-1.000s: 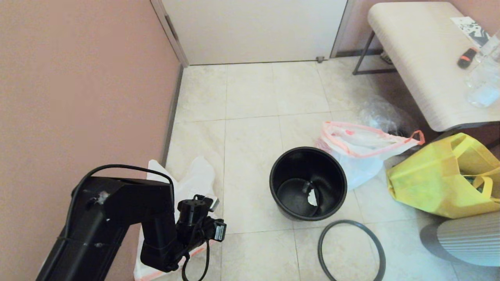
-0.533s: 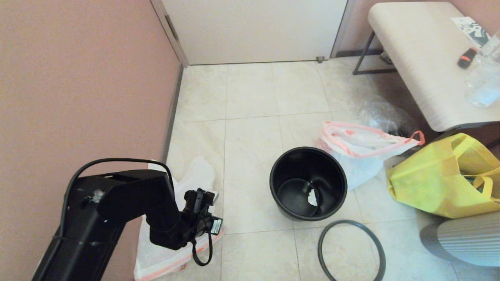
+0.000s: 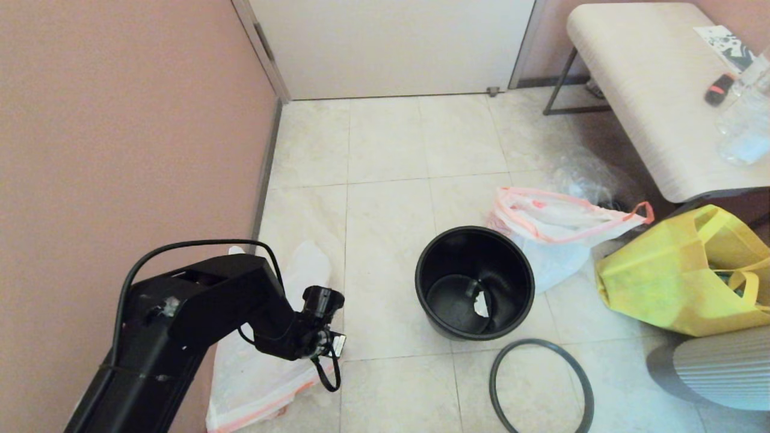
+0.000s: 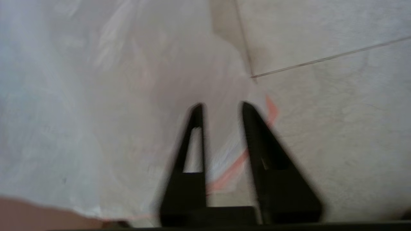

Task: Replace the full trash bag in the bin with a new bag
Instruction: Pick up a new trash bag

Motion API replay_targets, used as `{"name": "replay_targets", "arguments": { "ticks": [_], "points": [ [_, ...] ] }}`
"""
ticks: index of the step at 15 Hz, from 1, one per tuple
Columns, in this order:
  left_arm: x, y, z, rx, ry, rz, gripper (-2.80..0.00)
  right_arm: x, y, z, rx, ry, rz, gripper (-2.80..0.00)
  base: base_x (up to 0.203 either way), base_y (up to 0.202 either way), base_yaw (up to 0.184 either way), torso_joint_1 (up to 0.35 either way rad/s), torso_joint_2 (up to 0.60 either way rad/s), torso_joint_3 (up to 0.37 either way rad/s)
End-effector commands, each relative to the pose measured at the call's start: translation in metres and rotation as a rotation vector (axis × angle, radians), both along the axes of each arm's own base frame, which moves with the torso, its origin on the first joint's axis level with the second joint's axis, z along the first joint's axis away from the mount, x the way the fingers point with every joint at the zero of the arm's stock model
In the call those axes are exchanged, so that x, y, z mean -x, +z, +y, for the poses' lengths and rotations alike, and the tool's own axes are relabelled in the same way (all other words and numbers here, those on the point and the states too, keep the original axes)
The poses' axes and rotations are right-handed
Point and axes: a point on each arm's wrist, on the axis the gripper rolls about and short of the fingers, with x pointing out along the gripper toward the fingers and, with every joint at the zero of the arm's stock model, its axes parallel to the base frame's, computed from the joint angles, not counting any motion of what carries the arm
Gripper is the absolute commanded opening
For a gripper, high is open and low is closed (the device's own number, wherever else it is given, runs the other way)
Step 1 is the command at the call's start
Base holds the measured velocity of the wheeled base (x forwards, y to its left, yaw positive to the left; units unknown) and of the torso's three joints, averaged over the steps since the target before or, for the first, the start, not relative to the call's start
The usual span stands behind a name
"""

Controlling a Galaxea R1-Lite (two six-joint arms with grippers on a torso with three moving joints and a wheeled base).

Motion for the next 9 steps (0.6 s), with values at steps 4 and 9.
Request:
{"name": "replay_targets", "arguments": {
  "ticks": [4, 9],
  "points": [
    [-0.001, -0.003, -0.006, -0.016, 0.021, -0.016, 0.00, 0.000, 0.000, 0.000, 0.000, 0.000, 0.003, -2.80, 0.000, 0.000, 0.000, 0.000, 0.00, 0.000],
    [-0.034, -0.012, -0.015, -0.070, 0.090, -0.126, 0.00, 0.000, 0.000, 0.000, 0.000, 0.000, 0.003, -2.80, 0.000, 0.000, 0.000, 0.000, 0.00, 0.000]
  ]
}}
